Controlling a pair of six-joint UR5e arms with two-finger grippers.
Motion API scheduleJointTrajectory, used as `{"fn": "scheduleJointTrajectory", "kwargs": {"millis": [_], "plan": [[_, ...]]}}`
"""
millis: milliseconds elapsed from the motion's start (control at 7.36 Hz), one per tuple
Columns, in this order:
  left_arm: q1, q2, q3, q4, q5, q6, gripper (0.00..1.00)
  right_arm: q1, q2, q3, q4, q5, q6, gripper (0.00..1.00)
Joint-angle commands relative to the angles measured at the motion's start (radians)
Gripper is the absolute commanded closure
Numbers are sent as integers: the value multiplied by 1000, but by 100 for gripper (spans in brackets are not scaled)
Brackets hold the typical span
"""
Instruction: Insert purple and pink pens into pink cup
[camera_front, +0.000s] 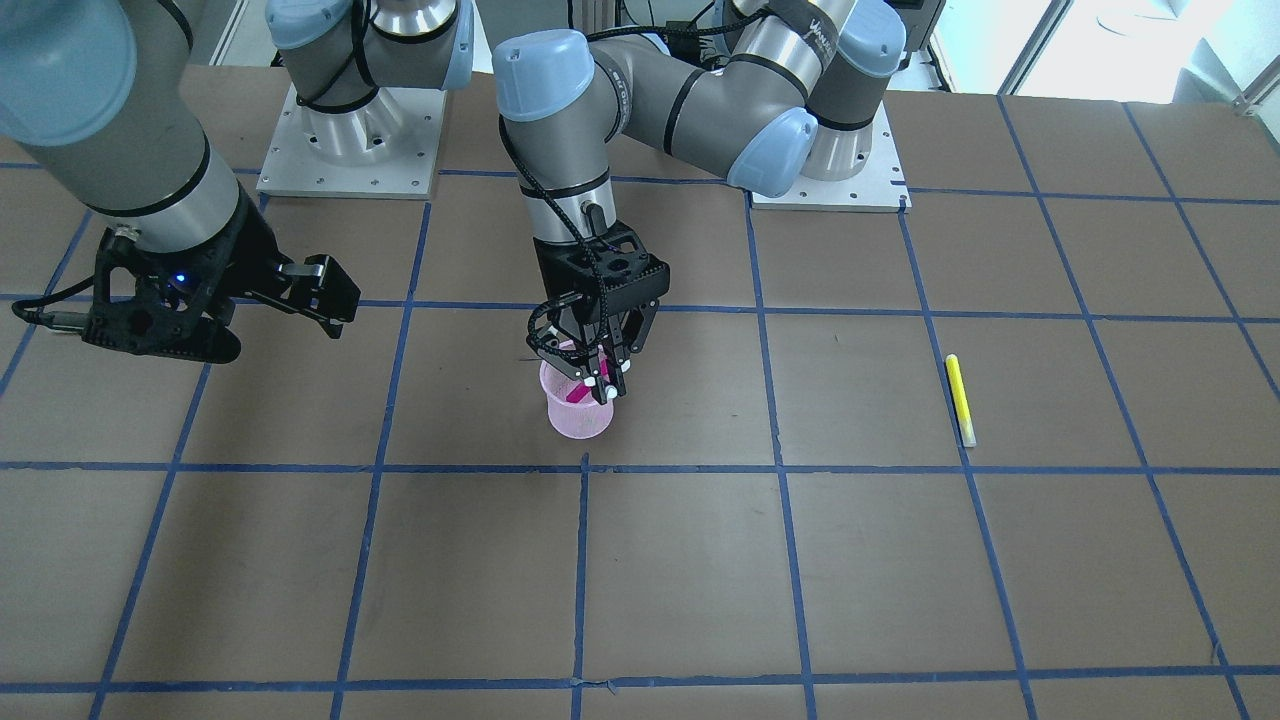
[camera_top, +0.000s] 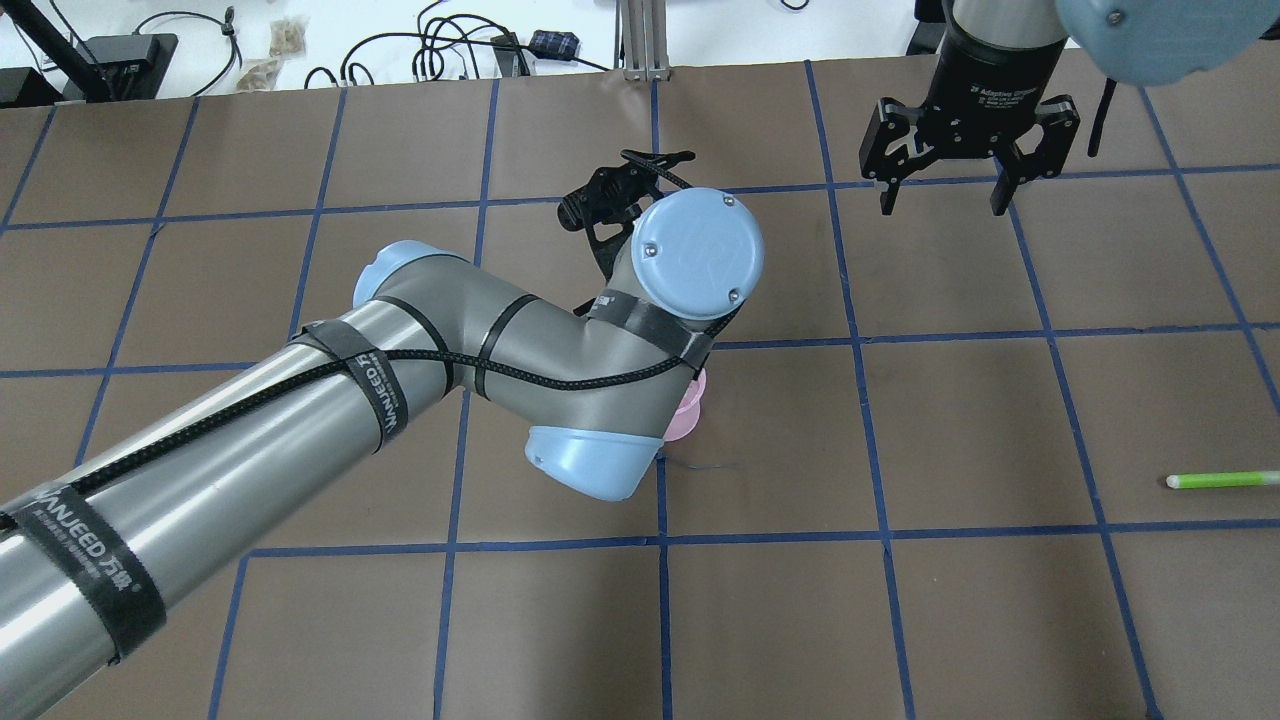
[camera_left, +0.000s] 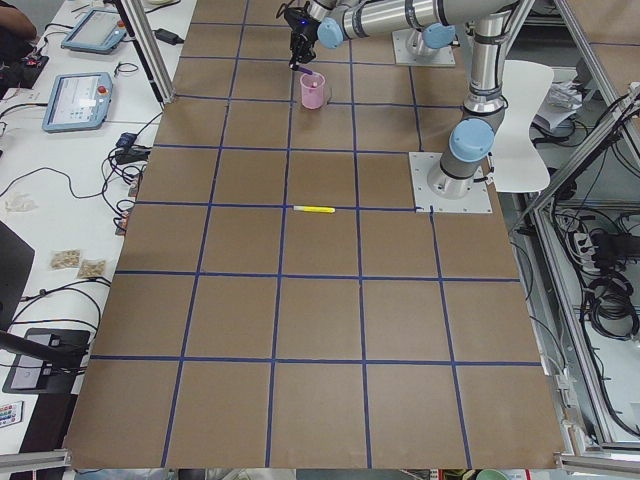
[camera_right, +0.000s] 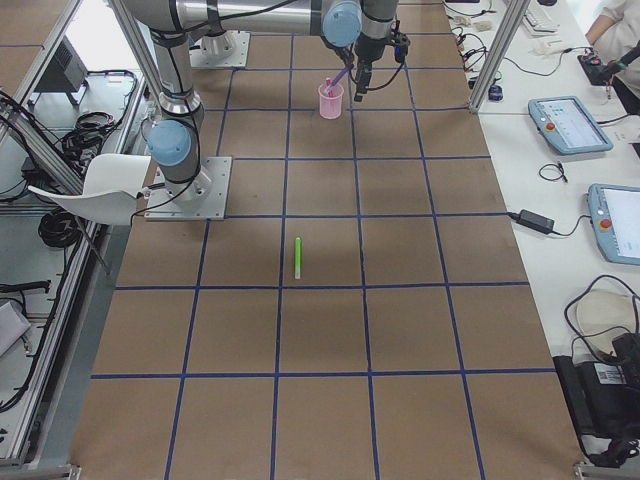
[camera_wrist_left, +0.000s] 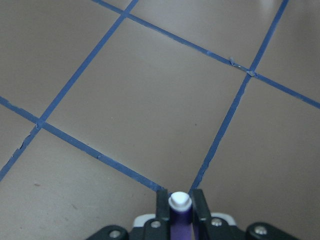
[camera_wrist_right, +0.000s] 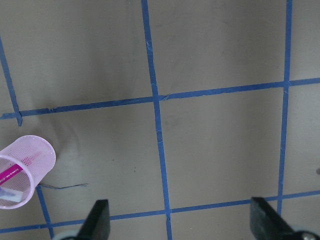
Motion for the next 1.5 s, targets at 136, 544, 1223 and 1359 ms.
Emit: {"fn": "scheduleJointTrajectory", "kwargs": {"millis": [136,544,1223,1359], "plan": [[-6,-30,-7,3,31,-6,100,-4,-3,0,-12,8,-5,0],[-21,-50,-6,3,31,-8,93,-9,-19,0,-80,9,-10,0],[-24,-10,10,3,23,21,0,-6,-27,0,-160,5,-34,0],[-6,4,34,-8,3,169,0,-6,-26,0,-159,5,-34,0]]}}
